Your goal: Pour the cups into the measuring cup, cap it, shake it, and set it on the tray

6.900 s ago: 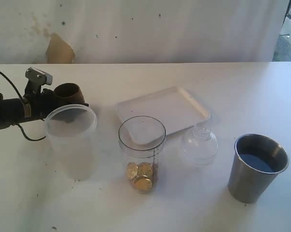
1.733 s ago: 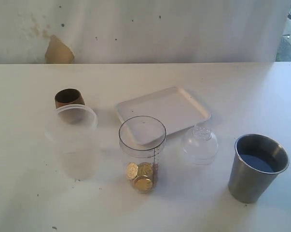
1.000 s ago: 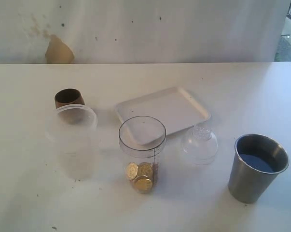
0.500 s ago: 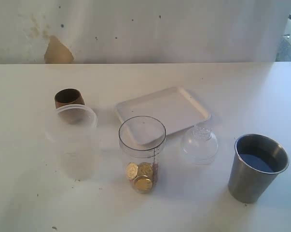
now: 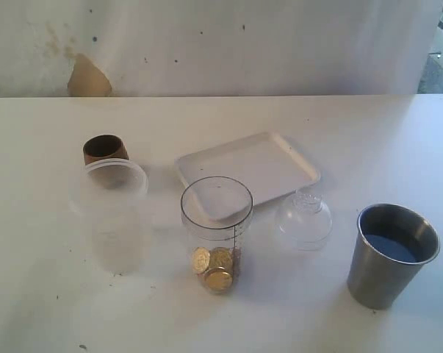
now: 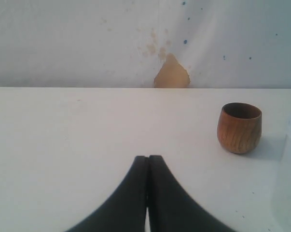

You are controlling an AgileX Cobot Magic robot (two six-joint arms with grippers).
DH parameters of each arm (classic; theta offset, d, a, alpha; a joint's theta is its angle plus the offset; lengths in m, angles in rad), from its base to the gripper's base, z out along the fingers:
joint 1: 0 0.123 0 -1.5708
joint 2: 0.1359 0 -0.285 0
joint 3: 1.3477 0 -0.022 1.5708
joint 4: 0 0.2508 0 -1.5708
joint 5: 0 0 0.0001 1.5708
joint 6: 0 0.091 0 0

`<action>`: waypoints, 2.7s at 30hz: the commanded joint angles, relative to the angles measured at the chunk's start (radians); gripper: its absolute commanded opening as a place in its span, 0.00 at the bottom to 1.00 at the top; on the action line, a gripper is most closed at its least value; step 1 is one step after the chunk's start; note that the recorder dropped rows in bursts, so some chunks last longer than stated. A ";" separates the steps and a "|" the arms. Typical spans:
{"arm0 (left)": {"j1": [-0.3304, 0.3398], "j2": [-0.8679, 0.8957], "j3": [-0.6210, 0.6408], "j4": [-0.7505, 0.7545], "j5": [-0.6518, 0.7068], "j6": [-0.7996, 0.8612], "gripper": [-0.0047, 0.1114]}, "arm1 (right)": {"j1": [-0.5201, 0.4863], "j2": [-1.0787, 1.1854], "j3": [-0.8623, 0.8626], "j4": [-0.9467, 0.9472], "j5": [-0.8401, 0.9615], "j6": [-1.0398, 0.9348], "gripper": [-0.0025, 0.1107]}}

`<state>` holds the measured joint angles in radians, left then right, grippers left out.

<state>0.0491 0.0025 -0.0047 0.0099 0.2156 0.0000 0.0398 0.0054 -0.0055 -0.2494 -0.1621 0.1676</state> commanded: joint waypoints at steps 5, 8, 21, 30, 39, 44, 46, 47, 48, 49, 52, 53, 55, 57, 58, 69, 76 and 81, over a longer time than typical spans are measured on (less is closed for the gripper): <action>-0.001 -0.002 0.005 -0.002 -0.005 0.000 0.04 | 0.000 -0.005 0.006 -0.014 -0.045 0.090 0.02; -0.001 -0.002 0.005 -0.002 -0.005 0.000 0.04 | 0.000 -0.005 0.006 -0.014 -0.056 0.125 0.06; -0.001 -0.002 0.005 -0.002 -0.005 0.000 0.04 | 0.000 0.121 0.006 -0.014 -0.086 0.185 0.86; -0.001 -0.002 0.005 -0.002 -0.005 0.000 0.04 | 0.000 0.440 0.006 -0.021 -0.170 0.143 0.86; -0.001 -0.002 0.005 -0.002 -0.005 0.000 0.04 | 0.000 0.667 0.006 -0.021 -0.299 0.097 0.86; -0.001 -0.002 0.005 -0.002 -0.005 0.000 0.04 | 0.000 0.685 0.006 -0.035 -0.375 -0.036 0.87; -0.001 -0.002 0.005 -0.002 -0.005 0.000 0.04 | 0.000 0.685 0.006 -0.020 -0.378 -0.033 0.91; -0.001 -0.002 0.005 -0.002 -0.005 0.000 0.04 | 0.000 0.685 0.006 -0.017 -0.378 -0.033 0.93; -0.001 -0.002 0.005 -0.002 -0.005 0.000 0.04 | 0.000 0.685 0.006 -0.017 -0.378 -0.033 0.95; -0.001 -0.002 0.005 -0.002 -0.005 0.000 0.04 | 0.000 0.685 0.006 -0.017 -0.378 -0.033 0.95; -0.001 -0.002 0.005 -0.002 -0.005 0.000 0.04 | 0.000 0.685 0.006 -0.021 -0.349 -0.033 0.95; -0.001 -0.002 0.005 -0.002 -0.005 0.000 0.04 | 0.000 0.685 0.006 -0.021 -0.338 -0.032 0.95; -0.001 -0.002 0.005 -0.002 -0.005 0.000 0.04 | 0.000 0.685 0.006 -0.021 -0.315 -0.022 0.95; -0.001 -0.002 0.005 -0.002 -0.005 0.000 0.04 | 0.000 0.685 0.006 -0.039 -0.332 0.022 0.95; -0.001 -0.002 0.005 -0.002 -0.005 0.000 0.04 | 0.000 0.685 0.006 -0.061 -0.346 0.034 0.95; -0.001 -0.002 0.005 -0.002 -0.005 0.000 0.04 | 0.000 1.053 0.006 -0.005 -0.631 0.014 0.95; -0.001 -0.002 0.005 -0.002 -0.005 0.000 0.04 | 0.000 1.291 0.006 0.065 -0.750 -0.092 0.95; -0.001 -0.002 0.005 -0.002 -0.005 0.000 0.04 | 0.000 1.429 0.006 0.028 -0.915 -0.094 0.95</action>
<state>0.0491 0.0025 -0.0047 0.0099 0.2156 0.0000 0.0398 1.3797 -0.0055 -0.2044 -0.9875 0.0872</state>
